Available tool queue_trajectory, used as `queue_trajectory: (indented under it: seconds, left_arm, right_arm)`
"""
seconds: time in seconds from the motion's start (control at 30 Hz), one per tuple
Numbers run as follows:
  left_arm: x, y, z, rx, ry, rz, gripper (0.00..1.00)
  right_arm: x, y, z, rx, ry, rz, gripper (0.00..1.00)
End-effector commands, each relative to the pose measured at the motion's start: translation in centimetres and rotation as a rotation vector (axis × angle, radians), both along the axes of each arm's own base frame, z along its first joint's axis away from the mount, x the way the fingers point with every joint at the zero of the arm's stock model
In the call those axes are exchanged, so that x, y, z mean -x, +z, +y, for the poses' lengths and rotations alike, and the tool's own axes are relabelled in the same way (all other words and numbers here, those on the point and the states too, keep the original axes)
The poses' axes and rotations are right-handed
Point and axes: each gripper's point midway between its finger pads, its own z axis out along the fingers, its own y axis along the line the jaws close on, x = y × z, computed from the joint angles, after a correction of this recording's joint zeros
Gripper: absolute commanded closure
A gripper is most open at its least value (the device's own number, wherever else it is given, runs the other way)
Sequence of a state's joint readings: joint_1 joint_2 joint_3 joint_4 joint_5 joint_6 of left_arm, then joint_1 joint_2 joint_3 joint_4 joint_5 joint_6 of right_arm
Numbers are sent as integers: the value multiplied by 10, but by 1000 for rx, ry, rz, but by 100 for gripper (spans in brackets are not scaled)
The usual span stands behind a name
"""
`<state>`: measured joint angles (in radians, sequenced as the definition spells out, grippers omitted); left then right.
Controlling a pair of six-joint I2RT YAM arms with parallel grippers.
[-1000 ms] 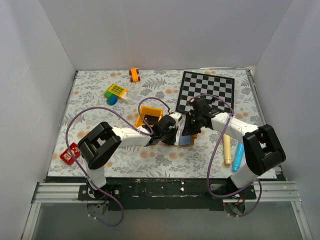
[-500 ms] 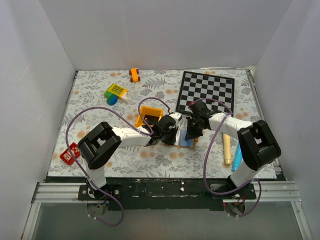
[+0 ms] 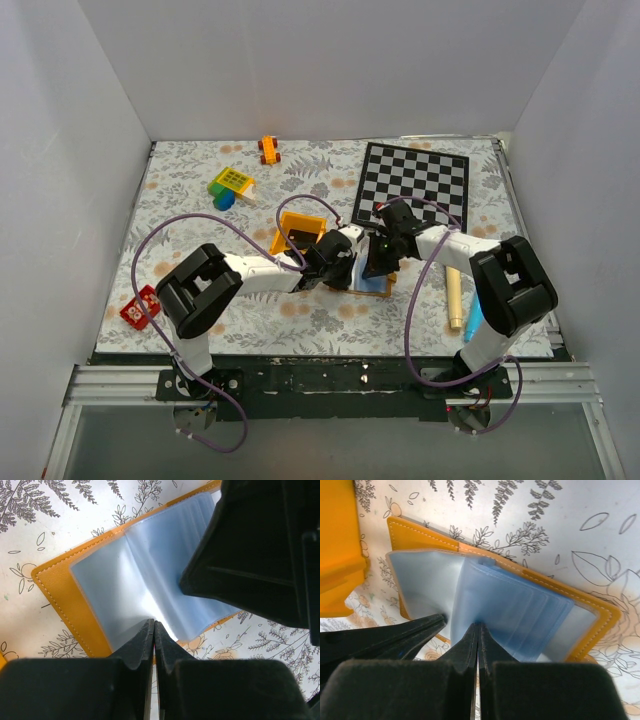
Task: Put the credit cards into the card holder
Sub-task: Open the card holder at the center of the board.
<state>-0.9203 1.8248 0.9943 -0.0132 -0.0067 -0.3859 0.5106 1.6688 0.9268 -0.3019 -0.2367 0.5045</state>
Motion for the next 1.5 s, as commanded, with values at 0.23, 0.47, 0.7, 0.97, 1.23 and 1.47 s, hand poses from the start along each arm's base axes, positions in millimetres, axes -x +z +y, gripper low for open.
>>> queue_trajectory:
  seconds: [0.23, 0.47, 0.7, 0.97, 1.23, 1.47]
  left_arm:
    - [7, -12, 3, -34, -16, 24, 100]
    - [6, -11, 3, -34, -16, 23, 100]
    - [7, -13, 3, -35, -15, 28, 100]
    - [5, -10, 0, -29, -17, 21, 100]
    - [5, -10, 0, -29, -18, 20, 100]
    - [5, -10, 1, -31, -19, 20, 100]
  right_arm:
    - [-3, 10, 29, -164, 34, -15, 99]
    - [-6, 18, 39, -225, 43, -23, 99]
    - [-11, 40, 25, -197, 3, -104, 99]
    - [-7, 33, -24, 55, -72, -124, 99]
    - [0, 11, -32, 108, -78, -67, 99]
    - [-4, 4, -42, 176, -92, -67, 99]
